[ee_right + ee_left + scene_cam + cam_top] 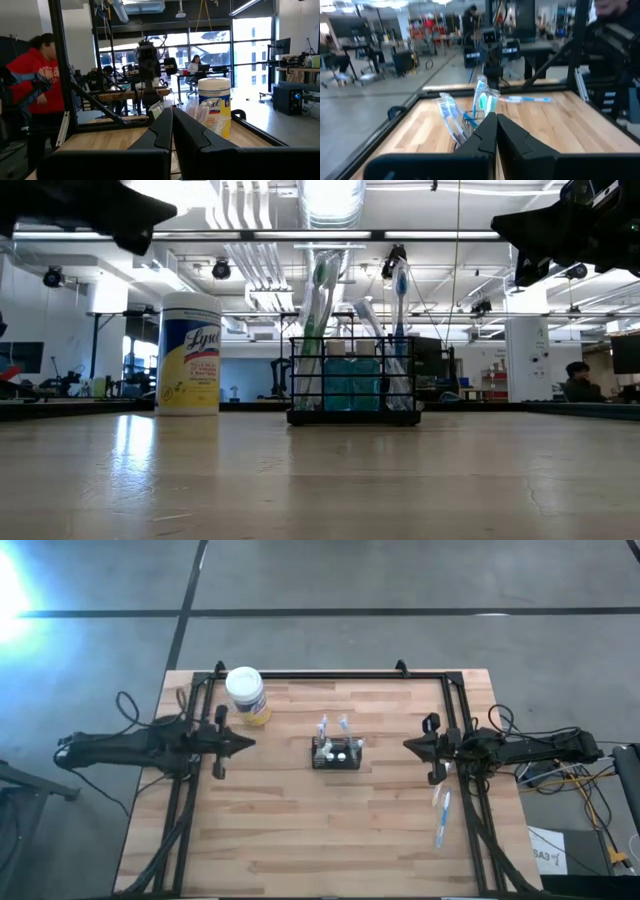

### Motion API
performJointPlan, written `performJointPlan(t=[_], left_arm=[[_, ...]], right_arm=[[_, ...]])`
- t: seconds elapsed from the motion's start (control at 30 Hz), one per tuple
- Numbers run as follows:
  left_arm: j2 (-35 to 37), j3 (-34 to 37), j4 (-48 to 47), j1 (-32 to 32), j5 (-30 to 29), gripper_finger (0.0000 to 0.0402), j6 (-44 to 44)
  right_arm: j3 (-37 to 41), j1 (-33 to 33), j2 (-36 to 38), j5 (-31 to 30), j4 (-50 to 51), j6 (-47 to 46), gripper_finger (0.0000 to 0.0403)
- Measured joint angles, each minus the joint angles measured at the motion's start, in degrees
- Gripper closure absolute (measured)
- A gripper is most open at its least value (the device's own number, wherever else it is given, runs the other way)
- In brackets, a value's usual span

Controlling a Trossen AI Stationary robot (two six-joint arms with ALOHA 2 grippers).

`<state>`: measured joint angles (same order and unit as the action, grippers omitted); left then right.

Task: Pick & Place toothbrushing station
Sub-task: Put the blue toothbrush into the wire organizer

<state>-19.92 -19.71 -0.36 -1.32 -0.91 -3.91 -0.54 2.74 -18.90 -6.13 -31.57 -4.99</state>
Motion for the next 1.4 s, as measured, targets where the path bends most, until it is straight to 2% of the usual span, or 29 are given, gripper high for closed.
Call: performJointPlan(t=[0.37, 0.67, 0.83, 0.93, 1.03, 1.2, 1.4], left_arm=[[14.2, 18.6, 13.1, 0.0, 0.0, 0.0393, 2.9], [16.8, 19.2, 7.1, 0.0, 0.8, 0.0393, 4.0], [16.8, 19.2, 6.8, 0.0, 0.9, 0.0390, 4.3], [16.8, 19.2, 6.8, 0.0, 0.9, 0.0395, 4.4], [16.8, 19.2, 6.2, 0.0, 0.9, 0.0396, 4.4], [16.8, 19.3, 3.8, 0.0, 0.9, 0.0390, 4.4], [16.8, 19.3, 2.3, 0.0, 1.2, 0.0395, 4.6]], right_arm=[[0.0, 0.0, 0.0, 0.0, 0.1, 0.0, 0.0392], [-0.1, 0.0, -0.1, 0.0, -0.7, -0.4, 0.0392], [-5.6, 0.0, 0.0, 0.1, 1.8, -0.7, 0.0392], [-13.1, 0.0, -0.7, 0.1, 12.4, -1.5, 0.0392], [-24.0, 0.0, -3.7, 0.1, 29.3, -4.1, 0.0392], [-42.9, 0.6, -13.9, 0.1, 58.0, -10.5, 0.0392], [-60.4, 3.0, -27.3, 0.0, 80.3, -15.0, 0.0392]])
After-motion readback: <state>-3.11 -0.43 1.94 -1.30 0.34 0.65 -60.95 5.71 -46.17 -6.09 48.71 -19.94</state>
